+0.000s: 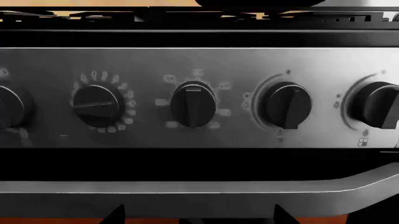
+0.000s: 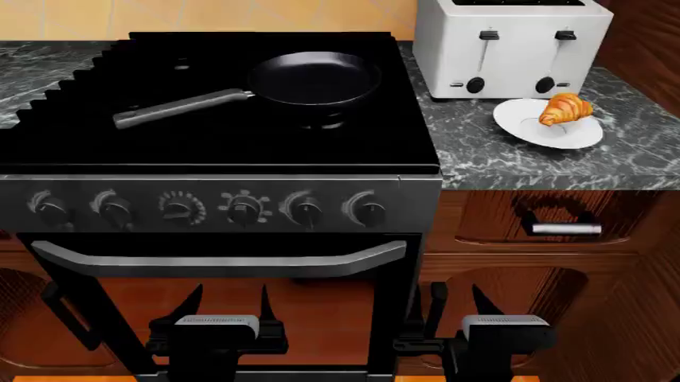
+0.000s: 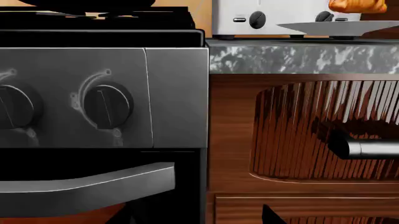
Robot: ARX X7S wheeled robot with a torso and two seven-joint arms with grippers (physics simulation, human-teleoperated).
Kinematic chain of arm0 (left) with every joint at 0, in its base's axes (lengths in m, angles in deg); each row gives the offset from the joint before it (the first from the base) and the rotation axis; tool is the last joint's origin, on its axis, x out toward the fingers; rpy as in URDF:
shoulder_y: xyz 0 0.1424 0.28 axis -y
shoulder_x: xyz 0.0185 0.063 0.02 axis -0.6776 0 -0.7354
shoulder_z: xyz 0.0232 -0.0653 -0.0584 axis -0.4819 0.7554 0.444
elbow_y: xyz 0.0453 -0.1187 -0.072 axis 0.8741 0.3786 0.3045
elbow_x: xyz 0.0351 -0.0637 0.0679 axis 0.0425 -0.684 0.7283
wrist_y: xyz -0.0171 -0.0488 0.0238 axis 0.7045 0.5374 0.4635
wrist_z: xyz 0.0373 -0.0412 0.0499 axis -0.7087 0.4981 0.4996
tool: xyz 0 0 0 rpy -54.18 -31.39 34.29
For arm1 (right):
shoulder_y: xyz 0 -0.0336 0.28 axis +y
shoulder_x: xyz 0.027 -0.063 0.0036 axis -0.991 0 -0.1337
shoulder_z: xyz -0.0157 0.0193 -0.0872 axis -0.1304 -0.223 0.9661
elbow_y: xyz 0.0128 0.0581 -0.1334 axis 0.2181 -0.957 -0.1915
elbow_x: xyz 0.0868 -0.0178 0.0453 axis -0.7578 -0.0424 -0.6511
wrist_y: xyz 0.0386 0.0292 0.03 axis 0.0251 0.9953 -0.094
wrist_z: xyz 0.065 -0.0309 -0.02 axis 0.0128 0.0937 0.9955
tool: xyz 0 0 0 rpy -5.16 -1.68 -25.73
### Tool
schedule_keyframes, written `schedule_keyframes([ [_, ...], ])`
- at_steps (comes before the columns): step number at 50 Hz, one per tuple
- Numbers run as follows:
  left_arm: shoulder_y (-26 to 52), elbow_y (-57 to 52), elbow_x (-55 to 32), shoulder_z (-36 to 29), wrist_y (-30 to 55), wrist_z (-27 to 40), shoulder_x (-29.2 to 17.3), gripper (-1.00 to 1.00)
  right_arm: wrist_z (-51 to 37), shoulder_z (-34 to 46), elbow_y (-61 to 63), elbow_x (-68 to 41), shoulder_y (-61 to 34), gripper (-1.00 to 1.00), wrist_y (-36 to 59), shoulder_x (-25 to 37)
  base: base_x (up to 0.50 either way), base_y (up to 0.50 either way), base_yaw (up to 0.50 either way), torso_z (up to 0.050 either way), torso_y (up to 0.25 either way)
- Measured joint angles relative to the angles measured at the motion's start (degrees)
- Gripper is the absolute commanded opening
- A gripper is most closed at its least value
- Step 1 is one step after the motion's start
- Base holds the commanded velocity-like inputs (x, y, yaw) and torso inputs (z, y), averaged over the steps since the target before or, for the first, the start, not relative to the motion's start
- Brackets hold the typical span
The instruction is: Pick the croissant and place it on the pan. Then turn on the stove to warm the croissant.
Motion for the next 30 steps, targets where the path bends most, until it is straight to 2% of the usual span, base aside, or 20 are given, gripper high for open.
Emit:
schedule_keyframes([
  [30, -0.87, -1.59, -6.09, -3.47, 1.86, -0.53, -3.79, 1.00, -1.52, 3.80, 0.11, -5.45, -0.25, 1.00, 0.87, 3.31, 0.00, 0.00, 0.00, 0.049, 0.000],
])
